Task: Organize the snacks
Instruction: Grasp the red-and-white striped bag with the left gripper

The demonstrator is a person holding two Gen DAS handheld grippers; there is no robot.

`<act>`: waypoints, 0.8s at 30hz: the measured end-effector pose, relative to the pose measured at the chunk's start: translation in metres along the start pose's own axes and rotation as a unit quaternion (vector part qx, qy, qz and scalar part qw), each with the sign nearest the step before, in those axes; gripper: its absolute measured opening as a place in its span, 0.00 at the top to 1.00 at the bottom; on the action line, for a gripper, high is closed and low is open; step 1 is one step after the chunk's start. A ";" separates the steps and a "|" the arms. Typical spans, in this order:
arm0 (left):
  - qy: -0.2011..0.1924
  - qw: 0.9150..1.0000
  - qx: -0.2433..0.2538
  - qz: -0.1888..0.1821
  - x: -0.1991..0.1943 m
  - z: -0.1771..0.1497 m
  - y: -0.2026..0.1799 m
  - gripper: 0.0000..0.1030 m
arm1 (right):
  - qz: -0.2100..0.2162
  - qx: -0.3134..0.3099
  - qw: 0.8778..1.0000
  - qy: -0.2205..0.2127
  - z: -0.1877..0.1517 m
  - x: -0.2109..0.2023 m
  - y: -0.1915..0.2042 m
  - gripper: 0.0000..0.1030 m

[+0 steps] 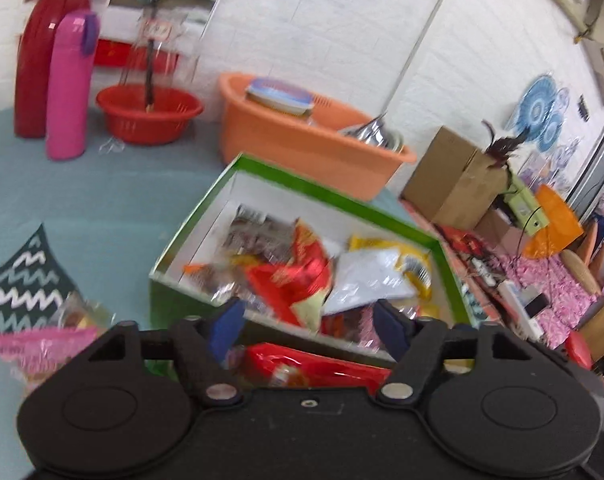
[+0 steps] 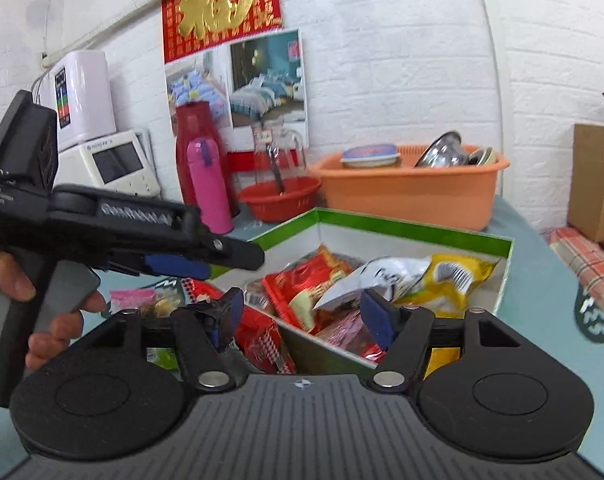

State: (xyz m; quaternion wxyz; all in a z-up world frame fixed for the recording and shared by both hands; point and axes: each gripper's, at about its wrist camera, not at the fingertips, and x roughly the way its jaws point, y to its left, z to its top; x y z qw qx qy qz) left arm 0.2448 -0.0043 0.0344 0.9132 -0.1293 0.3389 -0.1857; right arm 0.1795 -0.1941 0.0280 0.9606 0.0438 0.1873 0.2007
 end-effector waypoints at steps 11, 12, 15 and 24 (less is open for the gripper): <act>0.013 0.995 -0.083 -0.050 -0.070 -0.083 0.041 0.00 | 0.096 -0.026 0.993 0.071 -0.040 -0.016 0.036 0.08; 0.010 0.995 -0.087 -0.047 -0.074 -0.087 0.044 0.00 | 0.098 -0.026 0.992 0.074 -0.042 -0.018 0.038 0.07; 0.003 0.994 -0.100 -0.046 -0.074 -0.087 0.049 0.00 | 0.097 -0.043 0.991 0.082 -0.046 -0.016 0.047 0.06; 0.017 0.995 -0.097 -0.033 -0.031 -0.078 0.056 0.11 | 0.042 -0.117 0.986 0.115 -0.048 0.027 0.066 0.00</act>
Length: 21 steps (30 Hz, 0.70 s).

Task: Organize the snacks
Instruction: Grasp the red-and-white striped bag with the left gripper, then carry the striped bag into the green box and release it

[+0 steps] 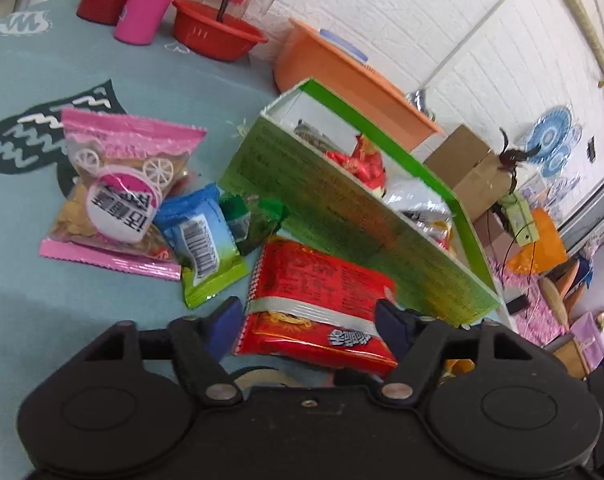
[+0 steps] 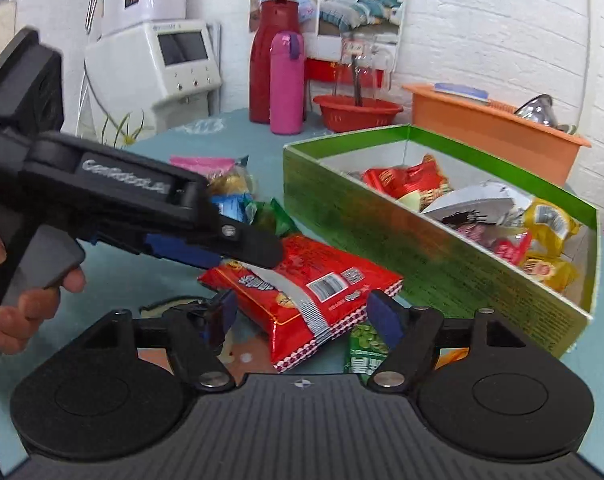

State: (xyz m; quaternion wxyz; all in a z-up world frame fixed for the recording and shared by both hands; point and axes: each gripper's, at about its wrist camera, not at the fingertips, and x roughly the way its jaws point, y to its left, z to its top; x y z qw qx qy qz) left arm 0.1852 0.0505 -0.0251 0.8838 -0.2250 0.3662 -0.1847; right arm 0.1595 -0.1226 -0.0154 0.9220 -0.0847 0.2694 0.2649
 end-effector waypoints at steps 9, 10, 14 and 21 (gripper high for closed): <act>0.003 1.000 -0.023 -0.006 -0.058 -0.044 0.022 0.26 | 0.077 -0.047 0.996 0.009 -0.016 -0.022 0.038 0.00; 0.001 1.000 -0.028 -0.007 -0.068 -0.050 0.025 0.23 | 0.087 -0.053 0.995 0.008 -0.019 -0.028 0.042 0.00; -0.019 0.999 -0.036 -0.005 -0.082 -0.054 0.024 0.00 | 0.078 -0.052 0.996 -0.004 -0.028 -0.046 0.048 0.00; -0.005 1.000 -0.010 -0.009 -0.065 -0.048 0.017 0.00 | 0.055 0.011 0.998 0.020 -0.032 -0.039 0.036 0.00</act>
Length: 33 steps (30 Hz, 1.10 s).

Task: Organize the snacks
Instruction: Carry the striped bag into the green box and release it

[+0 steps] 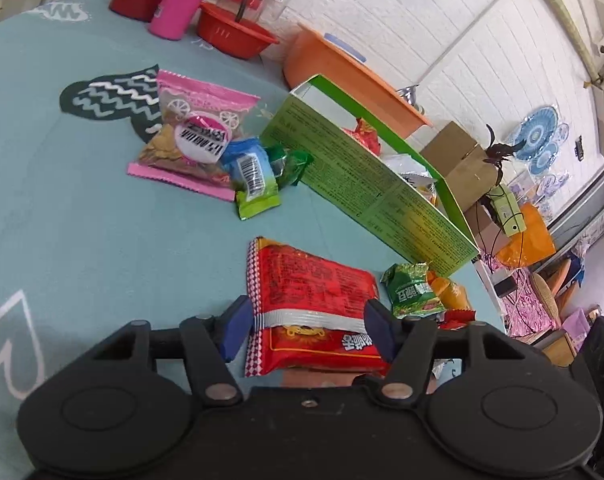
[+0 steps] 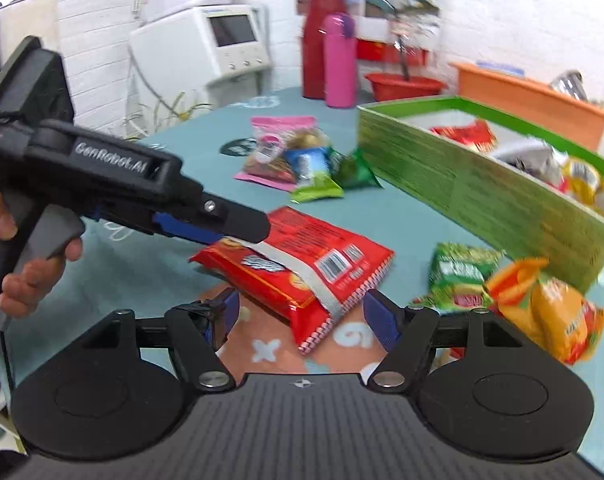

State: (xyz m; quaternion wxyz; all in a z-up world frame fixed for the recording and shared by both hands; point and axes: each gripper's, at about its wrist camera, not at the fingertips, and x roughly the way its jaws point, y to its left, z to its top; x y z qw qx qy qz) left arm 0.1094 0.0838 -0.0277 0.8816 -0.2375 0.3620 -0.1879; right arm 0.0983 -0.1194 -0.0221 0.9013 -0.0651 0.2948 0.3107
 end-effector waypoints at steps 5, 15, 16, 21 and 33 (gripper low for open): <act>0.002 1.000 0.012 0.009 0.003 -0.003 -0.003 0.32 | 0.002 0.010 1.000 -0.002 0.000 0.012 -0.001 0.45; -0.049 0.998 0.036 -0.025 -0.011 0.027 -0.039 0.34 | -0.009 0.011 0.998 -0.058 0.016 -0.017 -0.007 0.52; -0.055 0.997 0.042 -0.030 -0.010 0.034 -0.046 0.34 | -0.015 0.010 0.997 -0.069 0.020 -0.022 -0.011 0.52; -0.075 0.993 0.076 -0.047 0.004 0.069 -0.078 0.34 | -0.042 0.006 0.993 -0.113 0.043 -0.034 -0.032 0.52; -0.064 0.992 0.095 -0.054 0.095 0.145 -0.105 0.33 | -0.093 0.042 0.983 -0.152 0.084 -0.009 -0.114 0.52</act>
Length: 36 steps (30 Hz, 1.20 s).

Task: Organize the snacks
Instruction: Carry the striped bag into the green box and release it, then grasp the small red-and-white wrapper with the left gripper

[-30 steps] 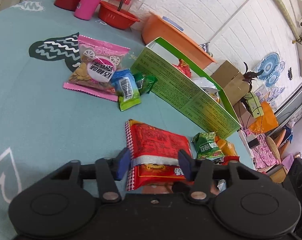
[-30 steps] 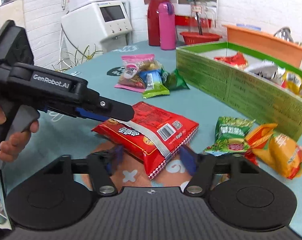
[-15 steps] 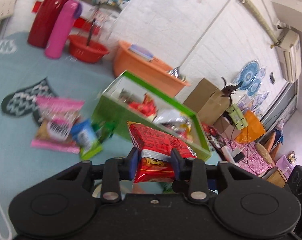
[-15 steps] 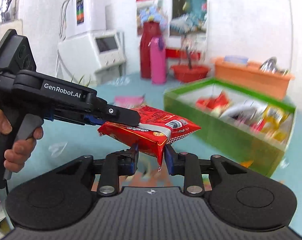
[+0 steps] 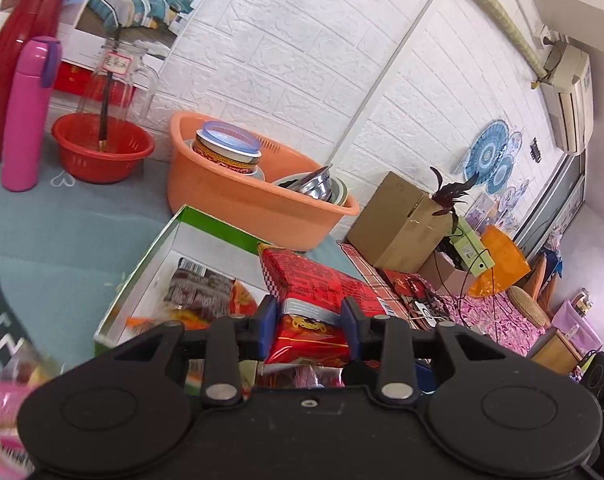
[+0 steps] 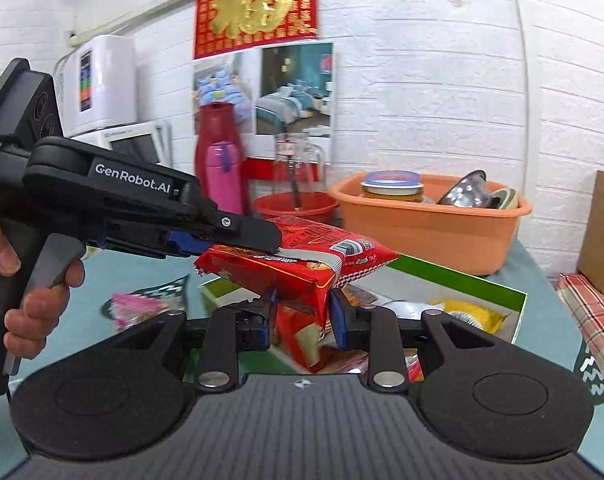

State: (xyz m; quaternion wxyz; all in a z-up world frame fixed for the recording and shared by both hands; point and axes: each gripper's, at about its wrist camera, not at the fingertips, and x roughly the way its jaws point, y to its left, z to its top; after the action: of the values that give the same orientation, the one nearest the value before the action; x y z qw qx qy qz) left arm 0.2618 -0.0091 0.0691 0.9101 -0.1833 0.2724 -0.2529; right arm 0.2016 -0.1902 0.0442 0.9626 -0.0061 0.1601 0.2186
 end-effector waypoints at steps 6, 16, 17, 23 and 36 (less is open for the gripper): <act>0.019 1.000 0.009 0.008 0.047 0.017 0.008 0.26 | -0.016 0.036 0.999 0.004 0.002 0.030 -0.033 0.51; 0.028 0.998 0.015 0.048 0.034 -0.008 0.012 0.00 | -0.056 0.002 0.998 0.025 -0.012 0.025 -0.032 0.00; 0.025 0.999 0.011 0.042 0.025 -0.009 0.008 0.00 | -0.054 0.002 0.998 0.023 -0.012 0.019 -0.028 0.00; 0.023 0.999 0.012 0.039 -0.028 -0.029 -0.021 0.00 | -0.055 -0.006 0.998 -0.001 -0.012 -0.039 -0.009 0.00; 0.081 0.997 -0.007 -0.003 -0.071 -0.133 -0.032 0.00 | -0.005 0.000 0.997 0.081 -0.081 -0.116 0.015 0.00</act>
State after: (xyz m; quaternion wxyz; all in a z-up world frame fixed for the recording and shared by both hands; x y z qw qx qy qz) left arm 0.1207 -0.0216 0.0083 0.8830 -0.1693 0.3462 -0.2680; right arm 0.0713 -0.2314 0.0045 0.9475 -0.0250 0.2377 0.2126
